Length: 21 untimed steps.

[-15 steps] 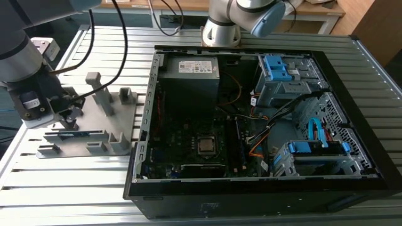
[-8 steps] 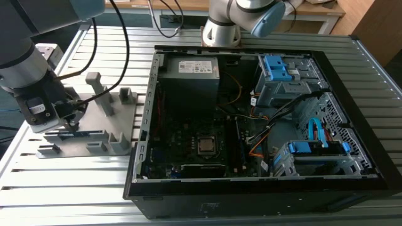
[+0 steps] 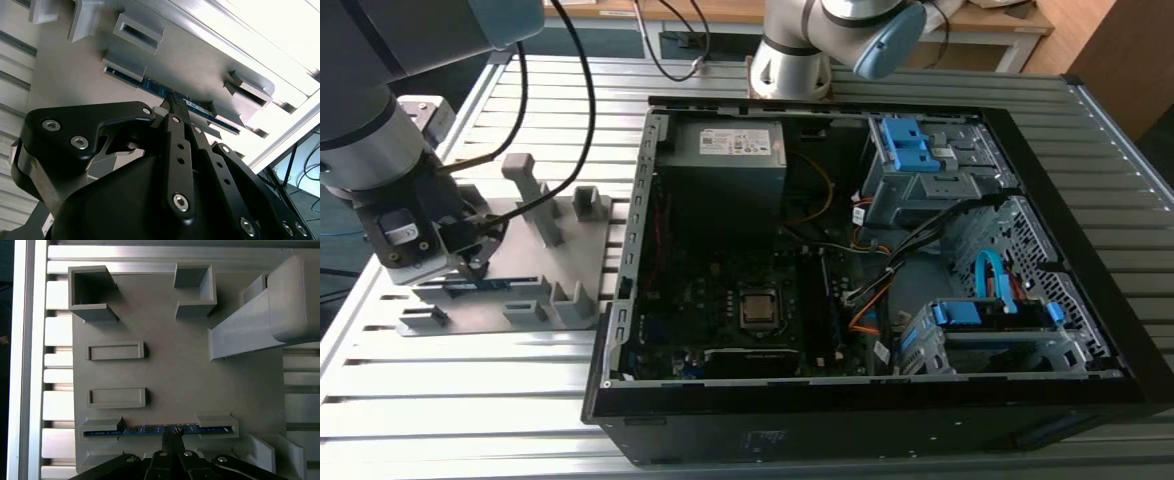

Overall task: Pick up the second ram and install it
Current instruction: 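Reach for the second ram, then pick up the second ram and move it above second insertion slot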

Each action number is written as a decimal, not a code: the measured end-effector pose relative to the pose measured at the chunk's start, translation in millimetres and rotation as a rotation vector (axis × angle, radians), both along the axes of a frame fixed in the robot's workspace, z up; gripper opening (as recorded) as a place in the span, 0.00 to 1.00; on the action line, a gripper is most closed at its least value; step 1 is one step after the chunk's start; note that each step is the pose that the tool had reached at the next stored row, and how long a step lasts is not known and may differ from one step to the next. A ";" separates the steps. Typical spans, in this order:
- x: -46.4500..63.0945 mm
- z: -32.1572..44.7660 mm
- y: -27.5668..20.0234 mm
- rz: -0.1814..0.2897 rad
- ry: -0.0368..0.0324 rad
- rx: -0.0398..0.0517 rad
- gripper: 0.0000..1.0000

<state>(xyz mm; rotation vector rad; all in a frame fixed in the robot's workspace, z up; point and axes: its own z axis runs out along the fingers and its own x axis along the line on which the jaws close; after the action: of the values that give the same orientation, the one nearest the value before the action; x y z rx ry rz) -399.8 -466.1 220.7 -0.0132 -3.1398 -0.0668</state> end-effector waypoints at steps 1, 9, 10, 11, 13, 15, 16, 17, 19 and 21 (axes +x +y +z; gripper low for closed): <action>0.0 0.0 0.0 0.000 0.0000 -0.0001 0.10; 0.0 -0.1 0.0 0.006 0.0000 0.0000 0.10; 0.0 -0.1 0.0 0.013 0.0000 0.0000 0.10; 0.0 -0.2 0.0 0.025 0.0000 0.0000 0.10; 0.0 -0.2 0.0 0.053 -0.0001 0.0001 0.10; 0.0 -0.2 0.0 0.085 -0.0001 0.0001 0.10; 0.0 -0.2 0.0 0.102 -0.0001 0.0000 0.10; 0.0 -0.2 0.0 0.120 -0.0001 0.0000 0.10; 0.0 -0.2 0.0 0.157 -0.0001 0.0000 0.10; 0.0 -0.1 0.0 0.193 0.0000 0.0000 0.10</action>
<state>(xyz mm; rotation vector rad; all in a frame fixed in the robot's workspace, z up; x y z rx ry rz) -399.8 -466.1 220.5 0.2888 -3.1225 -0.0663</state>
